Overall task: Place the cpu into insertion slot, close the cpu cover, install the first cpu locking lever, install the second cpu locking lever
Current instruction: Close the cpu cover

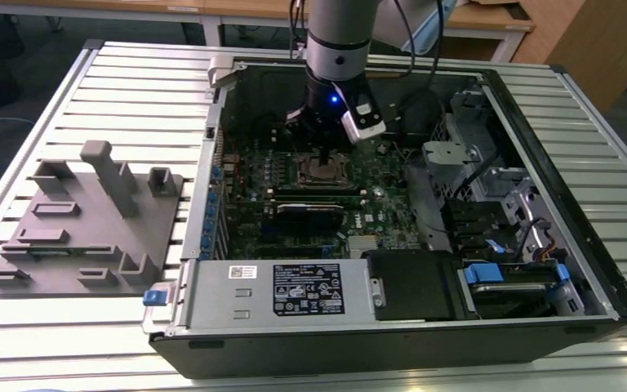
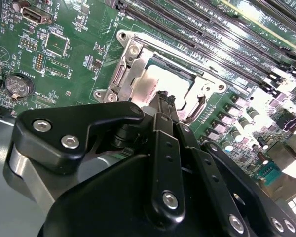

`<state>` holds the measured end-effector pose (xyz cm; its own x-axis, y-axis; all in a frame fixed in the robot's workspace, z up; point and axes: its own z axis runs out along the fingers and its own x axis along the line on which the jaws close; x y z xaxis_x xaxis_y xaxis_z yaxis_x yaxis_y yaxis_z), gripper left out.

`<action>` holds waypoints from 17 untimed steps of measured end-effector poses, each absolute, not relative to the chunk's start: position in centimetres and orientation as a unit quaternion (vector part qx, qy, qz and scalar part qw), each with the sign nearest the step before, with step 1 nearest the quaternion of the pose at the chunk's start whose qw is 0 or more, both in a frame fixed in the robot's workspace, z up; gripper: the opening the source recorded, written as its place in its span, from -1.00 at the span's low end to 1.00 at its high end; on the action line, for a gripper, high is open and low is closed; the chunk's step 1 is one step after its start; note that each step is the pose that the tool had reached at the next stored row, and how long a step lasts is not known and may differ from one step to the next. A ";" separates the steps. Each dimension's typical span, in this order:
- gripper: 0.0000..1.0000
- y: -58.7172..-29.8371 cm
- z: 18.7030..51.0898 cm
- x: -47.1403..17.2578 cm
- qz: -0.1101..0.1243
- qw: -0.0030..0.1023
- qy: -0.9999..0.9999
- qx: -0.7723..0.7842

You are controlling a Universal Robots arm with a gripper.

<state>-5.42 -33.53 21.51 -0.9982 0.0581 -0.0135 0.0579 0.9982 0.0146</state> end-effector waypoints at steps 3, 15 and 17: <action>-0.79 -33.5 21.5 -5.4 0.007 0.007 0.999 0.031; -0.79 -33.6 21.4 -5.4 0.007 0.009 0.999 0.042; -0.79 -33.6 21.4 -5.4 0.007 0.009 0.999 0.042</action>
